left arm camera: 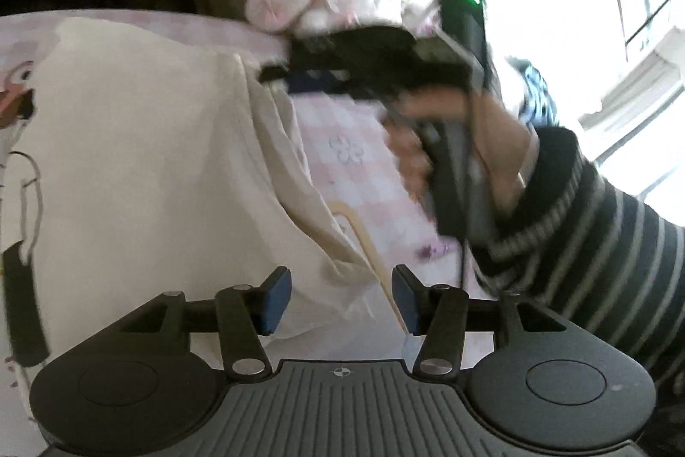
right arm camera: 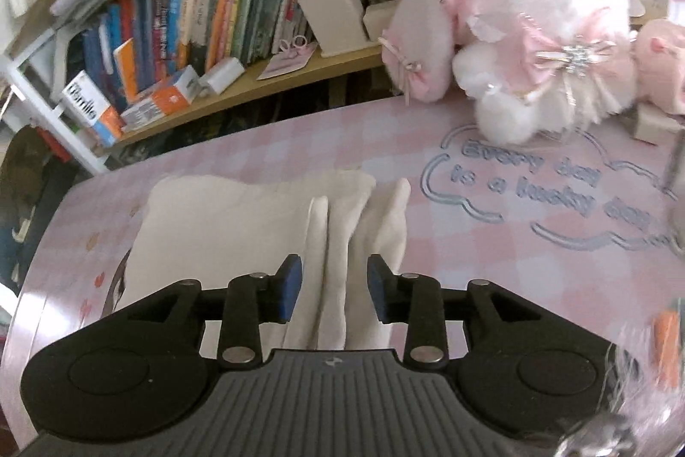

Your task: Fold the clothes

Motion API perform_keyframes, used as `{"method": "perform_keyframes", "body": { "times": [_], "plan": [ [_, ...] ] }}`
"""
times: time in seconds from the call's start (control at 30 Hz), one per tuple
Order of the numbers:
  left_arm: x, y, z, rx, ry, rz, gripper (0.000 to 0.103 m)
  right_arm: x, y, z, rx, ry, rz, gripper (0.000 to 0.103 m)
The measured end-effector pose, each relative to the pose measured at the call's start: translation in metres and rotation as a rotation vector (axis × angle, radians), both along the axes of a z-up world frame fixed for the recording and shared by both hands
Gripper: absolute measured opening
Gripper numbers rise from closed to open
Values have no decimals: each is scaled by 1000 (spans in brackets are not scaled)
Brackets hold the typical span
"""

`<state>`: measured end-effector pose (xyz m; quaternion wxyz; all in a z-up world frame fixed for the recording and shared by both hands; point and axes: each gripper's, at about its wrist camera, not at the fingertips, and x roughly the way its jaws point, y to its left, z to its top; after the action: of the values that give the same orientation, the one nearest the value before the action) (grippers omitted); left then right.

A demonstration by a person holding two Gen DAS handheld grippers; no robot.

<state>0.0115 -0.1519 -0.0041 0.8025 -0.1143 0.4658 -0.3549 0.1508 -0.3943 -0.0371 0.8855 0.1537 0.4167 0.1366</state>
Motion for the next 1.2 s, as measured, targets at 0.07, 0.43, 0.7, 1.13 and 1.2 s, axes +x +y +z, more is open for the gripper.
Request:
{"method": "perform_keyframes", "body": {
  "times": [0.07,0.43,0.7,1.13,1.2],
  "plan": [
    [-2,10,6,-14,-11,31,51,-18,0,6,-8,-17,12,32],
    [-5,76,5,60,-49,296,55,-106,33,36,-110,-112,135,28],
    [-2,96,-5,85,-69,410,54,-143,61,7,-148,-28,178,20],
    [-11,134,-14,188,-29,479,54,-164,30,-2,-187,49,143,19],
    [-12,135,-17,196,-19,473,54,-165,30,0,-190,51,140,19]
  ]
}}
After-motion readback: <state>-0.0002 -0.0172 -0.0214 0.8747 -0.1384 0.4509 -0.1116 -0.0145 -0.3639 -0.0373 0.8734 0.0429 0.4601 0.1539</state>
